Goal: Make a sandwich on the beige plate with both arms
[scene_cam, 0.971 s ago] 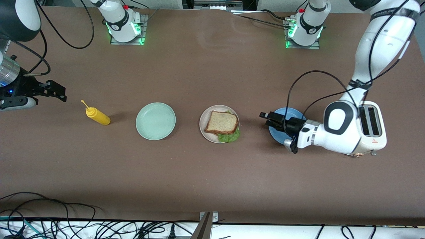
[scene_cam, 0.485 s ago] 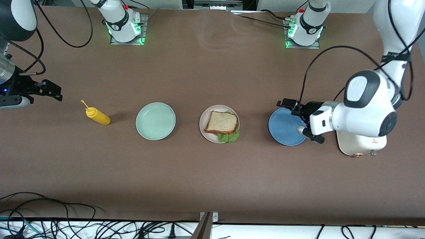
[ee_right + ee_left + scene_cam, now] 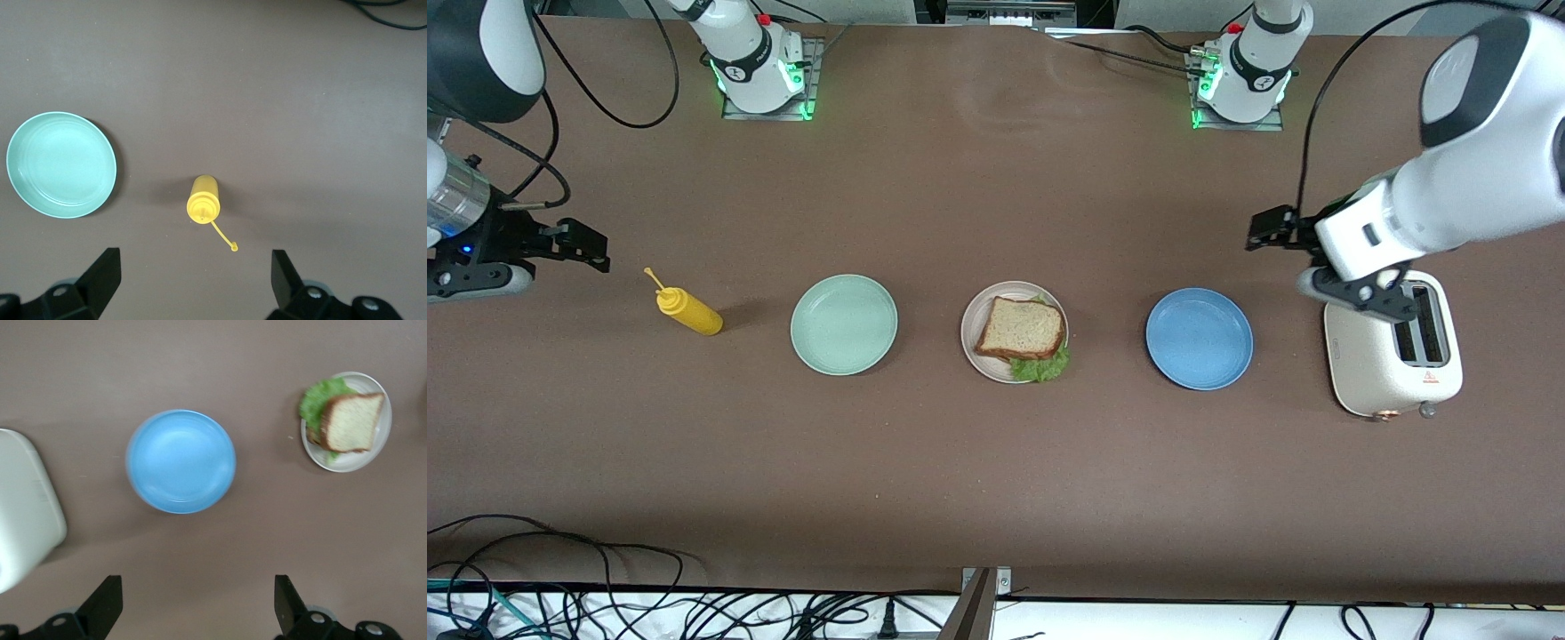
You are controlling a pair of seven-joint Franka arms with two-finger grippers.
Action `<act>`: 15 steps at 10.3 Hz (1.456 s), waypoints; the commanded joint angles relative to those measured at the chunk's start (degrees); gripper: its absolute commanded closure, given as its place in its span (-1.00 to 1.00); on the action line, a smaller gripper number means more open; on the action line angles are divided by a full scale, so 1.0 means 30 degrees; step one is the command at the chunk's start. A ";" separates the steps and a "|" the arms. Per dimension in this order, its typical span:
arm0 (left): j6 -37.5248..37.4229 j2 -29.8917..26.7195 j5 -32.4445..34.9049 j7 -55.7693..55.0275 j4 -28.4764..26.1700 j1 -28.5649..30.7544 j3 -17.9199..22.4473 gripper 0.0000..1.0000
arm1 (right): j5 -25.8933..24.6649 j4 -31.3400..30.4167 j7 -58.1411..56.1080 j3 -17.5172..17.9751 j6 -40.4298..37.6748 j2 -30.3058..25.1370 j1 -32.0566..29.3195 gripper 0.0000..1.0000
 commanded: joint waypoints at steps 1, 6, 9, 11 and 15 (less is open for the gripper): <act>-0.0104 -0.1796 0.0715 -0.0162 -0.0588 -0.2834 0.4377 -1.00 | 0.0056 0.0219 0.0289 -0.0173 0.0016 0.0261 0.0237 -1.00; 0.1273 -0.2941 0.0831 -0.0104 -0.1753 -0.3941 0.6137 -1.00 | 0.0026 0.0336 0.0260 -0.0232 0.0218 0.0407 0.0091 -1.00; 0.1214 -0.3822 0.0831 -0.0685 -0.2551 -0.5313 0.7244 -1.00 | -0.0121 0.1766 0.0143 -0.0290 -0.0071 0.0292 0.0150 -1.00; 0.1009 -0.3969 0.0831 -0.1188 -0.2582 -0.5376 0.7367 -1.00 | -0.0002 0.2357 0.0055 -0.0379 -0.0627 0.0290 0.0120 -1.00; 0.0219 -0.4088 0.0802 -0.1246 -0.2495 -0.5466 0.7631 -1.00 | -0.0119 0.2475 -0.0003 -0.0291 -0.1125 0.0320 0.0236 -1.00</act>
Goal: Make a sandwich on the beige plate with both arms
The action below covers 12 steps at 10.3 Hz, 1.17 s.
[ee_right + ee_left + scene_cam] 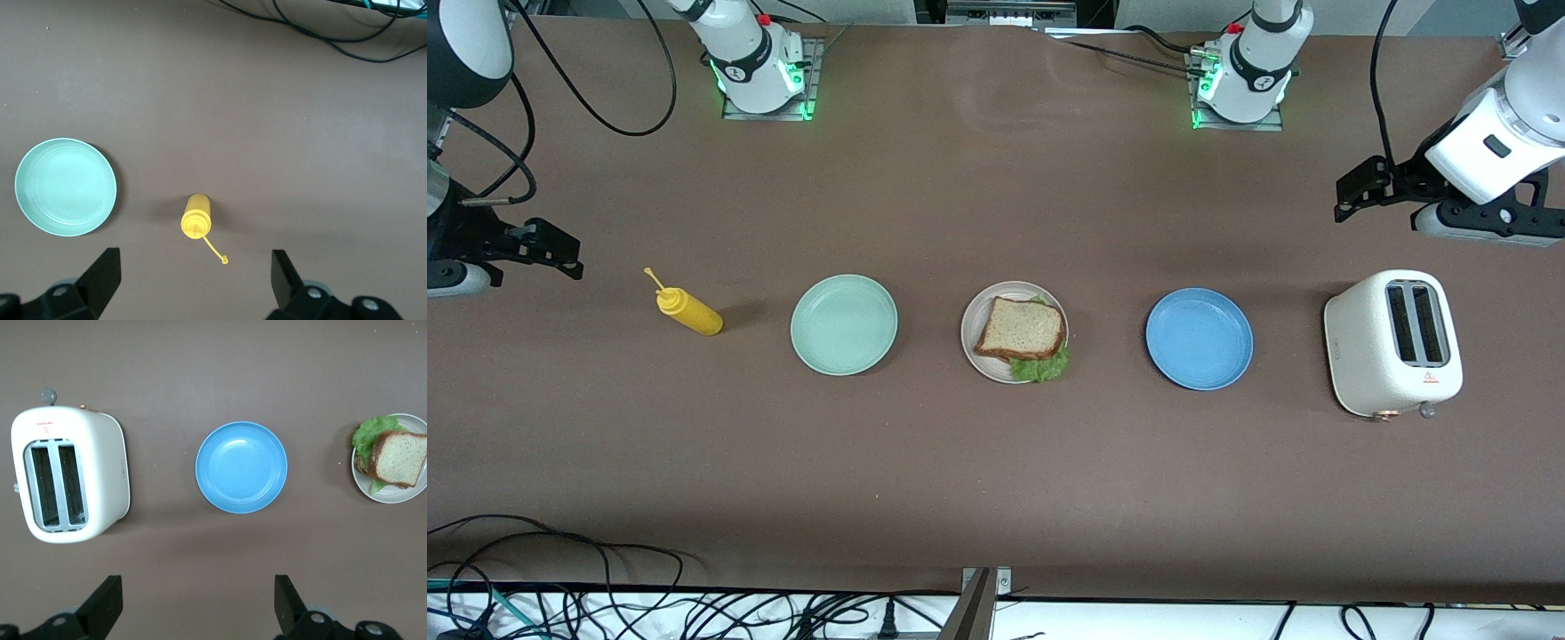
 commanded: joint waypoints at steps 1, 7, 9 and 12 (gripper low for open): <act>-0.0273 -0.0492 0.0558 -0.0289 -0.0306 -0.0227 0.0205 -1.00 | -0.0018 0.0362 0.0000 -0.0005 -0.0628 0.0052 0.0131 -1.00; -0.0709 -0.0521 0.0558 -0.0963 0.0045 -0.0285 -0.0235 -1.00 | 0.0070 0.0362 0.0146 0.0053 -0.0716 0.0052 0.0160 -1.00; -0.1383 -0.0550 0.0558 -0.0963 0.0104 -0.0285 -0.0235 -1.00 | 0.0100 0.0362 0.0176 0.0082 -0.0803 0.0052 0.0160 -1.00; -0.1416 -0.0492 0.0587 -0.0963 0.0192 -0.0285 -0.0177 -1.00 | 0.0392 0.0362 0.0205 0.0082 -0.0950 0.0052 0.0160 -1.00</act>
